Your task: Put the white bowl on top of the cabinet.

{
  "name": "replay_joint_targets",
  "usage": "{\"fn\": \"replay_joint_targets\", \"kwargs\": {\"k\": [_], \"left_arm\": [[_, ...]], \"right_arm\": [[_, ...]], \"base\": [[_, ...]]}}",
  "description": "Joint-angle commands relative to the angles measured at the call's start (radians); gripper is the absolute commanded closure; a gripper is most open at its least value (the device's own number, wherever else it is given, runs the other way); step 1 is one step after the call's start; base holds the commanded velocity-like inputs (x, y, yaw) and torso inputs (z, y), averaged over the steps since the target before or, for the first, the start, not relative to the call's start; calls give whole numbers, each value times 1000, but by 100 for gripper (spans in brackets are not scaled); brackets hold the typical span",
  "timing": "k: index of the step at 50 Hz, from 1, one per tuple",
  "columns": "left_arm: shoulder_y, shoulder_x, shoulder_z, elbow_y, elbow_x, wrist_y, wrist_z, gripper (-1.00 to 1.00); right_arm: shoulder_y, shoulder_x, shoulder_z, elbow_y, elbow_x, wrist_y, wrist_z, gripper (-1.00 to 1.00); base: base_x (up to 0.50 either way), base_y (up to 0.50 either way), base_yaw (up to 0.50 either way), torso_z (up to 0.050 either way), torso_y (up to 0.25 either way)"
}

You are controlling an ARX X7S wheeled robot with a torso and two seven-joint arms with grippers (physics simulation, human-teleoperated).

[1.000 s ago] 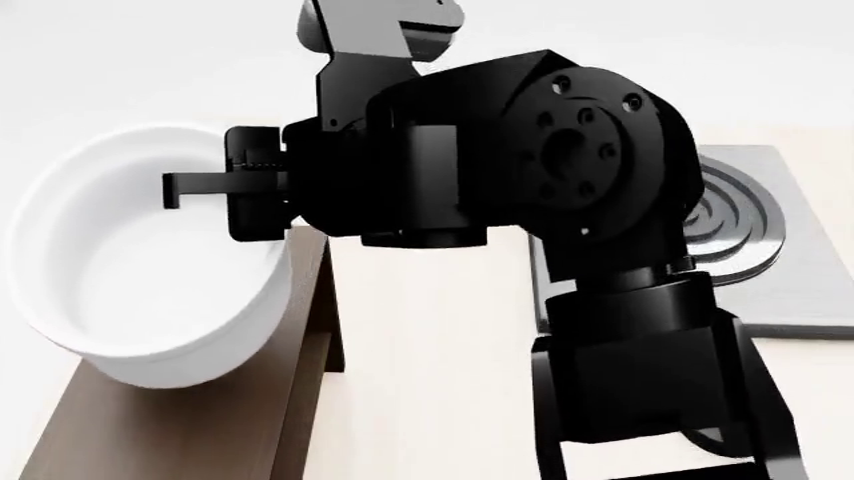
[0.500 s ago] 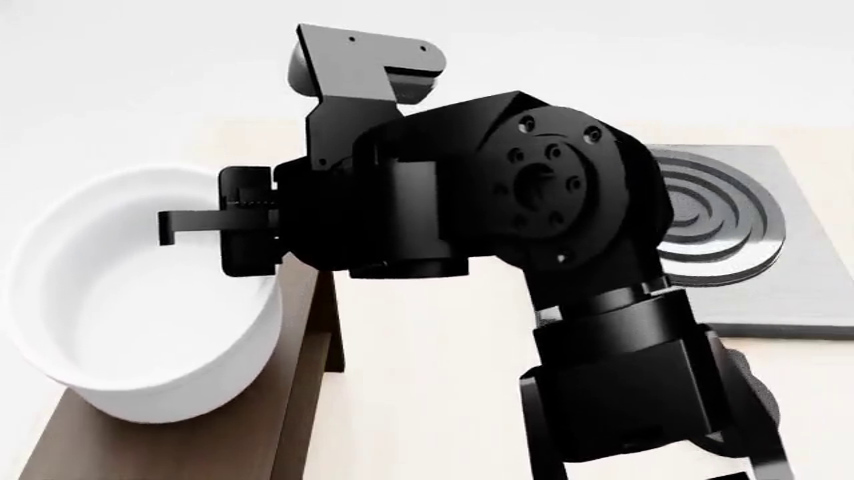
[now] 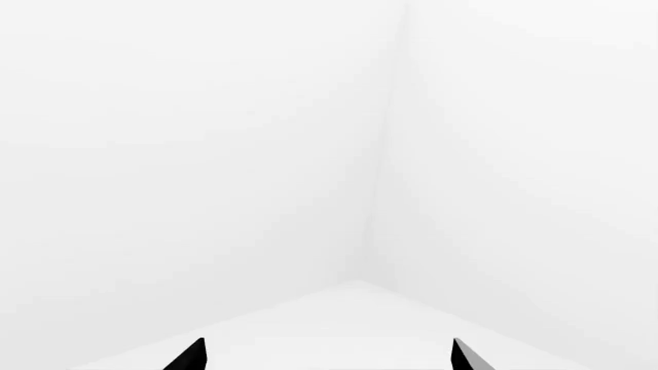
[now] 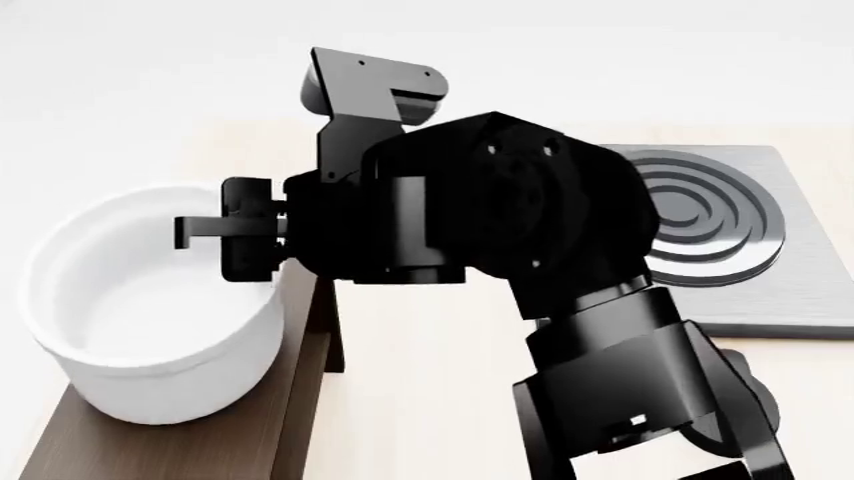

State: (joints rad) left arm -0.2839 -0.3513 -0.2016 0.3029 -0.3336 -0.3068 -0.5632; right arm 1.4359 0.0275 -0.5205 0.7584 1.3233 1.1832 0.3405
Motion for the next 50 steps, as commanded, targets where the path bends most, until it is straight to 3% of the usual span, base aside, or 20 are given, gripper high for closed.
{"fn": "replay_joint_targets", "kwargs": {"k": [1, 14, 21, 50], "left_arm": [[1, -1, 1, -5, -1, 5, -1, -100], [1, -3, 4, -5, -2, 7, -2, -100], [2, -4, 5, -1, -3, 5, -4, -100], [2, -8, 7, 7, -15, 3, -9, -100]], "right_arm": [[-5, 3, -31, -11, -2, -48, -55, -100], [-18, 46, -14, -98, -3, -134, -43, -100], [-61, 106, -4, -225, -67, -272, -52, -100], [-267, 320, -1, -556, -219, -443, 92, -100]], "base": [[0, 0, 0, 0, 0], [0, 0, 0, 0, 0], [0, 0, 0, 0, 0], [0, 0, 0, 0, 0]]}}
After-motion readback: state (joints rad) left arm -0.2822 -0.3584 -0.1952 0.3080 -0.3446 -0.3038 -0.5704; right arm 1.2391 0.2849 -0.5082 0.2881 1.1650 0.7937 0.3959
